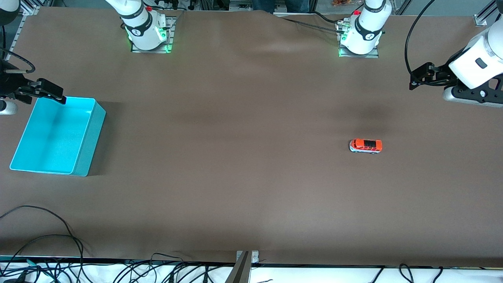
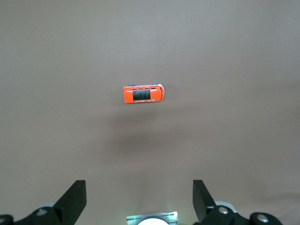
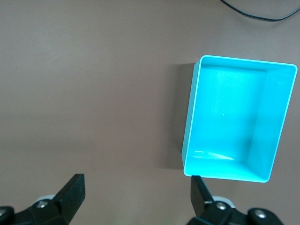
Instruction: Wind up bus and store in blue box
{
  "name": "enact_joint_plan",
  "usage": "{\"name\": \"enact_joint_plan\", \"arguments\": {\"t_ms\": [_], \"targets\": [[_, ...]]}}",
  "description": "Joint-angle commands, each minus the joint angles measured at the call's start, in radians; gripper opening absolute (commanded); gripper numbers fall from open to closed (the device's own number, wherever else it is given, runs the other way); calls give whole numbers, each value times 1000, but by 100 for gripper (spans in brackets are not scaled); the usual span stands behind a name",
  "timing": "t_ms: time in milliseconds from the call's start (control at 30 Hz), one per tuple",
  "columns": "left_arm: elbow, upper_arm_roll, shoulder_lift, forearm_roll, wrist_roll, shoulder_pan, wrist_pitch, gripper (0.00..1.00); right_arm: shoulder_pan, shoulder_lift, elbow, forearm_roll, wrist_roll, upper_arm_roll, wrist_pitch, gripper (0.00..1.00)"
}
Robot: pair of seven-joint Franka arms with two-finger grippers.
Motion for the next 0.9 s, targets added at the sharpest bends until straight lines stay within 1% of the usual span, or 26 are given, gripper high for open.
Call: {"name": "enact_joint_plan", "arguments": {"t_ms": [0,500,700,867], "targets": [[25,7,15,-17,14,-2,-11,100,-4,-15,-9,-11,8,6,-2,100],[27,7,16,-16,14,-2,-11,100,1,-21,-4,-10,14,18,4,100],[27,7,16,-16,14,-2,-11,100,-1,-15,51,9,6,10,7,100],[27,7,16,-16,12,-2,-11,100,4,-10,50,9,11,16,-2,100]]}}
